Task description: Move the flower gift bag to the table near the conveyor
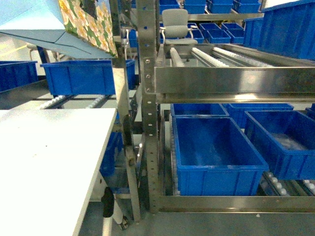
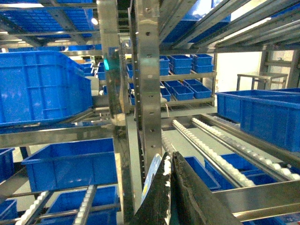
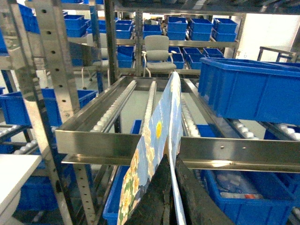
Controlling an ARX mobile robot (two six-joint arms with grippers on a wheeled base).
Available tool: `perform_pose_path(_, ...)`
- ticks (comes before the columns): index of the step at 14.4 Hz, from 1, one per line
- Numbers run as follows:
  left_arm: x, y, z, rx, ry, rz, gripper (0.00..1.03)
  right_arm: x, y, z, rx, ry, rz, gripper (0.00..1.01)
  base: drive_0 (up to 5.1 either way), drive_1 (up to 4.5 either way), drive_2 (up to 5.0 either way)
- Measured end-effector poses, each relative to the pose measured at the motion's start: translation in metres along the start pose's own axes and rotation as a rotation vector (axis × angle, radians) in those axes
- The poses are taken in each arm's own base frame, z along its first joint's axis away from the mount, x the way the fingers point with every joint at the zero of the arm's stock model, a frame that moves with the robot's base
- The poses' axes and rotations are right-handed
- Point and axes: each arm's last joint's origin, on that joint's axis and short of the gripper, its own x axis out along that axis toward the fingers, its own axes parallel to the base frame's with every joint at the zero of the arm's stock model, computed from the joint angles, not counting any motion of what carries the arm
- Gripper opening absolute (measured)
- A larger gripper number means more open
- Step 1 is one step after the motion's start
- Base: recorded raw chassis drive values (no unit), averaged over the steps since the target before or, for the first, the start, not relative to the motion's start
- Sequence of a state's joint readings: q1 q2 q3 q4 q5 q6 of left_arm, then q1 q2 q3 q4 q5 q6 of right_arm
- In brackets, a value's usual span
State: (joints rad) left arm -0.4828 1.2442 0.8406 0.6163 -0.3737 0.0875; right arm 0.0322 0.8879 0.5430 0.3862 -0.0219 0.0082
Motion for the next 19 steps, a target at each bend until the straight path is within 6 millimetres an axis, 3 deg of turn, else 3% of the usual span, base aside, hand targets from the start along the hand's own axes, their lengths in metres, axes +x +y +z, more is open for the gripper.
perform_pose_path(19,-0.0001,0.0,-0.0002,0.001,0.001,0.0,0.02,0.0001,0.0,-0.0002,0.0,0.002,0.0,0.02,-4.9,2.15,2.8)
